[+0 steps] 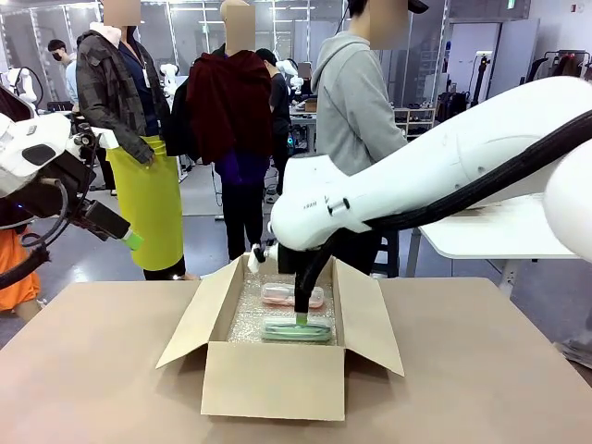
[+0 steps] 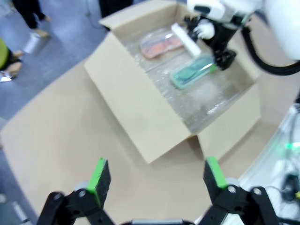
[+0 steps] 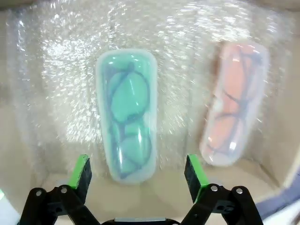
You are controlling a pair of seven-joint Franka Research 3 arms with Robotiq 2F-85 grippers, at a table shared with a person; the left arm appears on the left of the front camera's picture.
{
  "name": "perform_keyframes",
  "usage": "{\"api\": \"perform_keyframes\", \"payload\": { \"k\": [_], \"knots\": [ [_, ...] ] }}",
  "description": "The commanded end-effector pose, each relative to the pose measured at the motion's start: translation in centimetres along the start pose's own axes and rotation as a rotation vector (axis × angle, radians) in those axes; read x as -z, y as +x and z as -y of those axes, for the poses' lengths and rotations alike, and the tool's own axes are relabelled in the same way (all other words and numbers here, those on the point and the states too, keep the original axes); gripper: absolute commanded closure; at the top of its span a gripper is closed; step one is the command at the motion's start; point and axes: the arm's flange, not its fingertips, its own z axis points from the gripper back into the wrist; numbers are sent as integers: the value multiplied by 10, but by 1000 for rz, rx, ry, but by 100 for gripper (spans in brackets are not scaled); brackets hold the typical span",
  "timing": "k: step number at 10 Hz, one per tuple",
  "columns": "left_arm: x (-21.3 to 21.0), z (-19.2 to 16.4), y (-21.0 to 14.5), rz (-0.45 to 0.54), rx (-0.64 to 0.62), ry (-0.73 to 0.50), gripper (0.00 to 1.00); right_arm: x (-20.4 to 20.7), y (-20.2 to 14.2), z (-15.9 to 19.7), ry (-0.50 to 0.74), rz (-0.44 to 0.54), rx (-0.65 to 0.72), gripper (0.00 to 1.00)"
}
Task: Pack the glasses set securely to prepare it for shipping.
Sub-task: Position the Package Box on the left side of the table.
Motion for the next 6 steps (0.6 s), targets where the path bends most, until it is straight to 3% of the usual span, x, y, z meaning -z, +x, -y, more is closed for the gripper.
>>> {"api": "perform_keyframes", "payload": {
  "k": [1, 2, 4, 6],
  "knots": [
    [0, -26, 12, 44, -113, -152, 0, -66, -36, -25, -54, 61, 150, 0],
    [1, -35, 11, 50, -159, -164, 0, -93, -57, -35, -77, 151, 216, 0],
    [11, -45, 5, 66, -198, -206, 0, -135, -117, -64, -146, 187, 411, 0],
    [25, -59, 3, 102, -281, -295, 0, -149, -177, -92, -177, 229, 623, 0]
  ]
}}
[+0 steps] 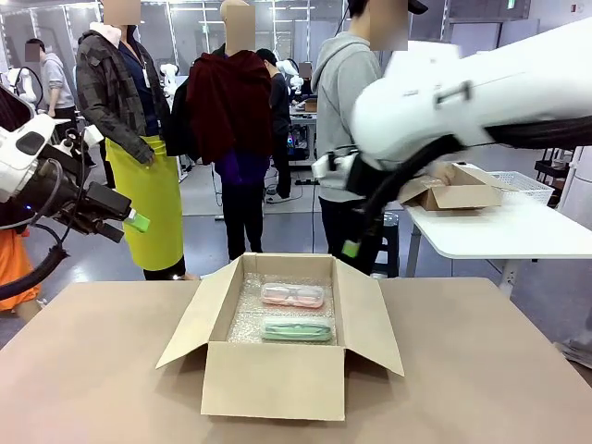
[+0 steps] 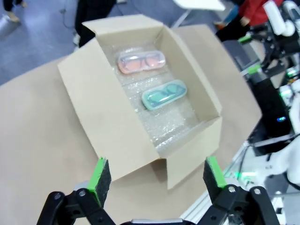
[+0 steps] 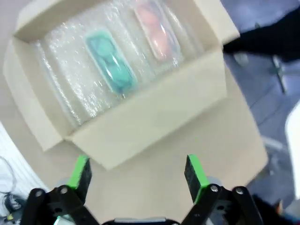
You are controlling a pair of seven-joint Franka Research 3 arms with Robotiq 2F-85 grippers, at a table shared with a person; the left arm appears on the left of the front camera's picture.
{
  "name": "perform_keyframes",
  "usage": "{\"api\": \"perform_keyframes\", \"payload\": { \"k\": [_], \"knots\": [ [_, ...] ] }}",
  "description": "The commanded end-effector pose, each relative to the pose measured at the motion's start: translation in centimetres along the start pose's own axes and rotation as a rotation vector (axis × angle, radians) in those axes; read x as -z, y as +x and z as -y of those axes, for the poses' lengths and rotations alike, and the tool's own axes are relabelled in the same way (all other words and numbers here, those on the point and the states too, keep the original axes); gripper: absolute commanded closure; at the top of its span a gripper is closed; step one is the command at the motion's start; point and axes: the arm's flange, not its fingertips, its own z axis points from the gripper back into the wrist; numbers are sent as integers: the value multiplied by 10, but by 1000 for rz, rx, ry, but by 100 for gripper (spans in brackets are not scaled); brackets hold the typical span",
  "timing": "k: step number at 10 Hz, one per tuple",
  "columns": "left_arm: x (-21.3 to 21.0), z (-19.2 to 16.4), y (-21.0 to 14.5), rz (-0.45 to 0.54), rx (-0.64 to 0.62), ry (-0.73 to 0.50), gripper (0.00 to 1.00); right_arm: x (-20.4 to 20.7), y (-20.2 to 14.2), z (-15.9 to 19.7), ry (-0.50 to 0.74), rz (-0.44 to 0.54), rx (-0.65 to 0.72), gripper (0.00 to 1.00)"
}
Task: Pack the glasses set securely to prepare it for shipping.
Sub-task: Position the Package Box on the left side of the table.
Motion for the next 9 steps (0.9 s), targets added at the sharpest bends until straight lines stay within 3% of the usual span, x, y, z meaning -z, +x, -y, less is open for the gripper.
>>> {"api": "perform_keyframes", "payload": {
  "k": [1, 3, 5, 6, 7, 8, 9],
  "knots": [
    [12, -19, 3, -5, -38, -108, 0, -3, -68, -16, -44, 78, 186, 0],
    [34, -35, -3, -71, -69, -160, 0, -24, -129, -11, -77, 126, 350, 0],
    [53, -53, -7, -80, -146, -200, 0, -33, -165, -11, -72, 232, 416, 0],
    [61, -57, -11, -118, -174, -217, 0, -31, -178, -10, -77, 251, 435, 0],
    [63, -56, -9, -96, -154, -222, 0, -25, -185, -6, -94, 287, 412, 0],
    [60, -52, -19, -97, -169, -194, 0, -38, -176, 1, -71, 195, 407, 0],
    [60, -52, -19, -97, -169, -194, 0, -38, -176, 1, -71, 195, 407, 0]
  ]
}}
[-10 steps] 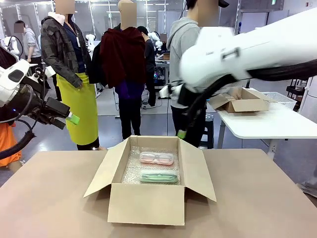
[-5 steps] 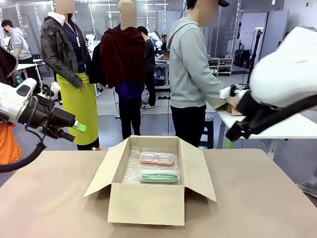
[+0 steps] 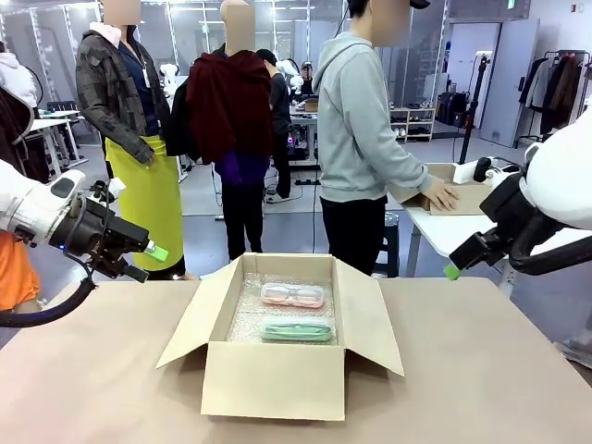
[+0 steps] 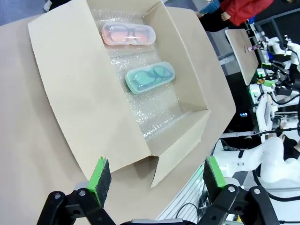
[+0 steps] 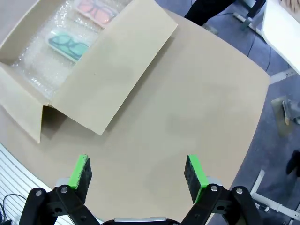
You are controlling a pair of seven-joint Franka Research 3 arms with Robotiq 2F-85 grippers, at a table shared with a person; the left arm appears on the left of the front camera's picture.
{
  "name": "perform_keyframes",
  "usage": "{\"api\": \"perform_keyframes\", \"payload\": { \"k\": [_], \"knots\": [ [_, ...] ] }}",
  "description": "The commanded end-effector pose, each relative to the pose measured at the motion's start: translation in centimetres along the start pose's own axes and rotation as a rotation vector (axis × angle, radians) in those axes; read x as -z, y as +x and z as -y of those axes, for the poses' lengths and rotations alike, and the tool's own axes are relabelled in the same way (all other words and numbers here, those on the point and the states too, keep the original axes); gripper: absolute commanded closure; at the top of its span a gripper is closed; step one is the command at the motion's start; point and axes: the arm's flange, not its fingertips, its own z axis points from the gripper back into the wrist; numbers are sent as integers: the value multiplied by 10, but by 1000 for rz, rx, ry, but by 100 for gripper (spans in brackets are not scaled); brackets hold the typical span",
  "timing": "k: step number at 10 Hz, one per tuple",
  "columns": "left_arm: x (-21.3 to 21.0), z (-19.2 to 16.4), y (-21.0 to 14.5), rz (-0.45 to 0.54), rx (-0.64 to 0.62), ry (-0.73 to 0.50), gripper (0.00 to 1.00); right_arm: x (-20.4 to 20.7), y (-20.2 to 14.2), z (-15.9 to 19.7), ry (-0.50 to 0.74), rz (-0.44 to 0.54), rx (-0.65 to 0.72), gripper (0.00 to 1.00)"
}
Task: Pack the glasses set securely to prepare it for shipping.
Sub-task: Position the Package Box on the left side of the table.
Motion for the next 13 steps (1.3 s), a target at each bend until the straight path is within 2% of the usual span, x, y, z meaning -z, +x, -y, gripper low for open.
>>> {"api": "perform_keyframes", "payload": {
  "k": [1, 4, 5, 9, 11, 13],
  "knots": [
    [-6, 5, -3, 18, 15, -17, 0, -1, 8, -2, 3, -31, 0, 0],
    [-4, -8, 10, 21, -17, 19, 0, -1, 8, -2, 3, -31, 0, 0],
    [2, -27, 15, 7, -57, -18, 0, -1, 8, -2, 3, -31, 0, 0],
    [37, -115, 14, 52, -169, -113, 0, -1, 8, -2, 3, -31, 0, 0],
    [63, -144, 9, 45, -180, -176, 0, -1, 8, -2, 3, -31, 0, 0],
    [81, -165, 13, 58, -235, -177, 0, -1, 8, -2, 3, -31, 0, 0]
  ]
}}
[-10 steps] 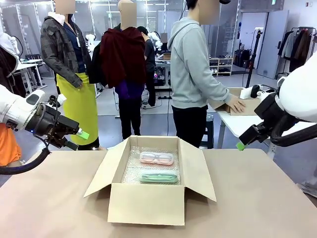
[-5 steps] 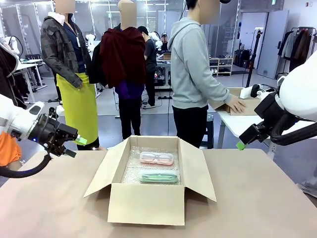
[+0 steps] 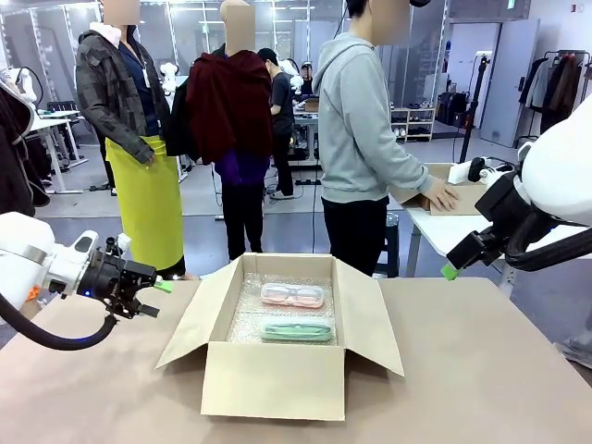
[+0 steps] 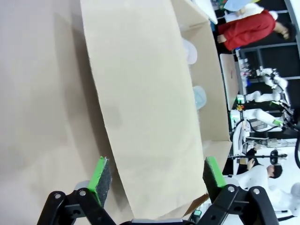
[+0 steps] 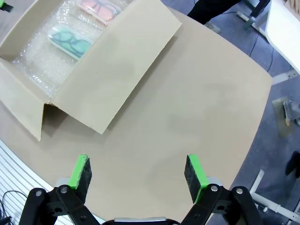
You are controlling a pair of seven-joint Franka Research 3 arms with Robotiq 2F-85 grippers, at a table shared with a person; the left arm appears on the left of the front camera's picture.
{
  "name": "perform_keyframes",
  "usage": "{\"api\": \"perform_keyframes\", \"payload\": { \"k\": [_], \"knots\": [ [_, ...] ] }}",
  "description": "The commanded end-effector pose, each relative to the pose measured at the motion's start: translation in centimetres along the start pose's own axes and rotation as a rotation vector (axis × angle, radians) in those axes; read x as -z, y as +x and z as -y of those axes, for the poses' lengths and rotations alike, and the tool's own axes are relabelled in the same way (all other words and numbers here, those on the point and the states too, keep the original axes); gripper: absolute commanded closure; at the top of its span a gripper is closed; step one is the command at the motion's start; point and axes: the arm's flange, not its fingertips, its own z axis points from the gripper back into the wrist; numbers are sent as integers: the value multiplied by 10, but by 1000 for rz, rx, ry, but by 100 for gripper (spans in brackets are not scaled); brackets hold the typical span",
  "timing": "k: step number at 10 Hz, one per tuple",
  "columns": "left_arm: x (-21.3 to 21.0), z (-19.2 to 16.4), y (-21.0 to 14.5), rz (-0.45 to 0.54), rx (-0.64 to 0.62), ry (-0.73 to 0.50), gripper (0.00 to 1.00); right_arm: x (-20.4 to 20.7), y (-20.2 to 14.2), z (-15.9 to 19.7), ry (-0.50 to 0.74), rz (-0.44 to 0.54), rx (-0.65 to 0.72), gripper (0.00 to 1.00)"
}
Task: Pack the glasses set securely to prepare it for shipping.
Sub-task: Position the Package Box on the left side of the table.
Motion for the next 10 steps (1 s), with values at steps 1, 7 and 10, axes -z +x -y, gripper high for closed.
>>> {"api": "perform_keyframes", "payload": {
  "k": [1, 7, 10],
  "knots": [
    [9, -15, 12, -2, -24, -57, 0, -2, 3, -1, -4, -13, 12, 0],
    [42, -45, 6, 2, -122, -163, 0, -2, 3, -1, -4, -13, 12, 0],
    [51, -39, 0, -23, -154, -204, 0, -2, 3, -1, -4, -13, 12, 0]
  ]
}}
